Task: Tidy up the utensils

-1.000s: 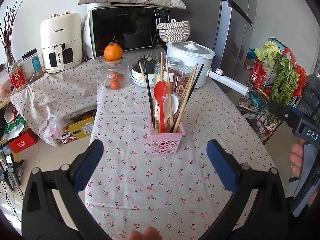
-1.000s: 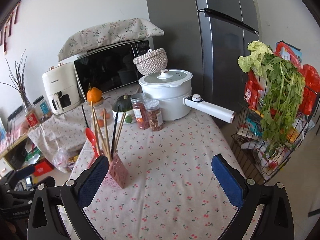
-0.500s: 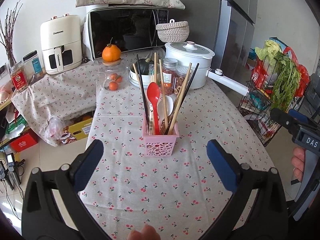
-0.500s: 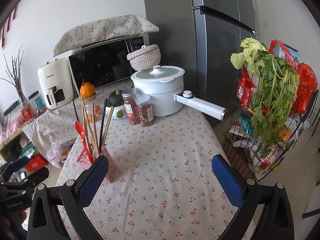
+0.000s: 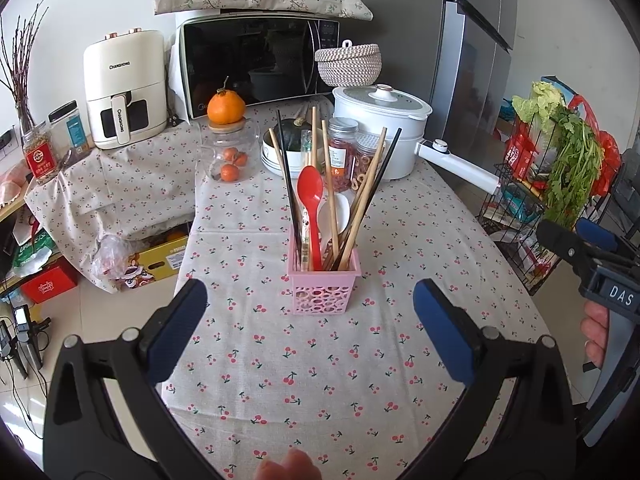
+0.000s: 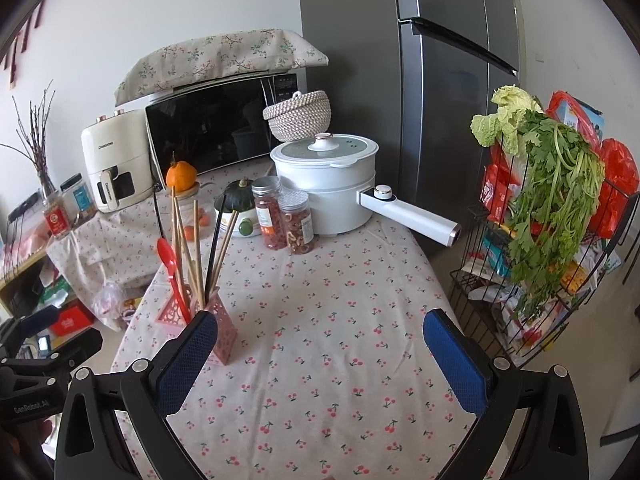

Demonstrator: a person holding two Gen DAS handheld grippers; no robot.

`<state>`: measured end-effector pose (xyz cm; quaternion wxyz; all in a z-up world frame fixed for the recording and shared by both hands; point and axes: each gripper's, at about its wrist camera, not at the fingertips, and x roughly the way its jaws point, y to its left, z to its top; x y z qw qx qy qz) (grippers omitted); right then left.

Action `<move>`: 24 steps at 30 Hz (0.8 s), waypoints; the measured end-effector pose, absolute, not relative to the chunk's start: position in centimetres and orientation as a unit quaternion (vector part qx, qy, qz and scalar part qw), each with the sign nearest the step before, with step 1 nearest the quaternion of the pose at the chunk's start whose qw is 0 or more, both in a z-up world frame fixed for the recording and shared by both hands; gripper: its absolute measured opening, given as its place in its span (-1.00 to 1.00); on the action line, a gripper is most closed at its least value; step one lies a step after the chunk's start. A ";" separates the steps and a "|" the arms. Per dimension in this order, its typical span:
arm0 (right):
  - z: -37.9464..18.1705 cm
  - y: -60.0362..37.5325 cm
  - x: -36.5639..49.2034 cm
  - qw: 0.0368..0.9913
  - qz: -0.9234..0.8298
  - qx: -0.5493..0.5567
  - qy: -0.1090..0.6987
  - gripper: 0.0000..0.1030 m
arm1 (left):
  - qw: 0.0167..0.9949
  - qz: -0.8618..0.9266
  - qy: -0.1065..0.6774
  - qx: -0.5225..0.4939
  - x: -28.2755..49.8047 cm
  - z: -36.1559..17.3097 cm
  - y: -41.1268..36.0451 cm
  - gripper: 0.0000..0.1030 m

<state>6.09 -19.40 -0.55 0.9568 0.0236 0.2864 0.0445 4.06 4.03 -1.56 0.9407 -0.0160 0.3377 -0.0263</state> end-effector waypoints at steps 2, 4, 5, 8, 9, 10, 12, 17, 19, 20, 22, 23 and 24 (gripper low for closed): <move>-0.6 -19.4 6.1 0.956 0.044 0.023 0.288 1.00 | 0.941 -0.026 0.337 -0.016 4.1 -1.5 4.0 0.99; -0.7 -19.3 6.2 0.956 0.044 0.022 0.288 1.00 | 0.941 -0.026 0.337 -0.015 4.1 -1.5 4.0 0.99; -0.7 -19.3 6.2 0.956 0.043 0.022 0.288 1.00 | 0.941 -0.026 0.337 -0.016 4.1 -1.5 3.9 0.99; -0.9 -19.3 6.2 0.956 0.044 0.020 0.290 1.00 | 0.941 -0.026 0.337 -0.015 4.1 -1.6 3.9 0.99; -0.9 -19.3 6.2 0.956 0.044 0.020 0.290 1.00 | 0.941 -0.026 0.338 -0.015 4.1 -1.6 4.0 0.99; -0.9 -19.3 6.2 0.956 0.044 0.020 0.290 1.00 | 0.941 -0.026 0.338 -0.016 4.1 -1.6 3.9 0.99; -0.9 -19.3 6.3 0.956 0.044 0.020 0.289 1.00 | 0.941 -0.026 0.338 -0.016 4.1 -1.6 3.9 0.99; -0.9 -19.3 6.3 0.956 0.045 0.019 0.289 1.00 | 0.941 -0.026 0.337 -0.015 4.1 -1.7 3.7 0.99; -0.9 -19.3 6.3 0.956 0.045 0.019 0.290 1.00 | 0.941 -0.026 0.337 -0.014 4.2 -1.7 3.7 0.99; -0.9 -19.3 6.3 0.956 0.045 0.020 0.289 1.00 | 0.941 -0.026 0.338 -0.014 4.2 -1.7 3.7 0.99; -0.9 -19.3 6.2 0.956 0.045 0.019 0.290 1.00 | 0.941 -0.026 0.338 -0.015 4.2 -1.7 3.7 0.99; -0.9 -19.3 6.2 0.956 0.045 0.019 0.290 1.00 | 0.941 -0.026 0.337 -0.015 4.2 -1.7 3.7 0.99; -0.9 -19.3 6.2 0.956 0.045 0.019 0.290 1.00 | 0.941 -0.026 0.337 -0.015 4.2 -1.7 3.7 0.99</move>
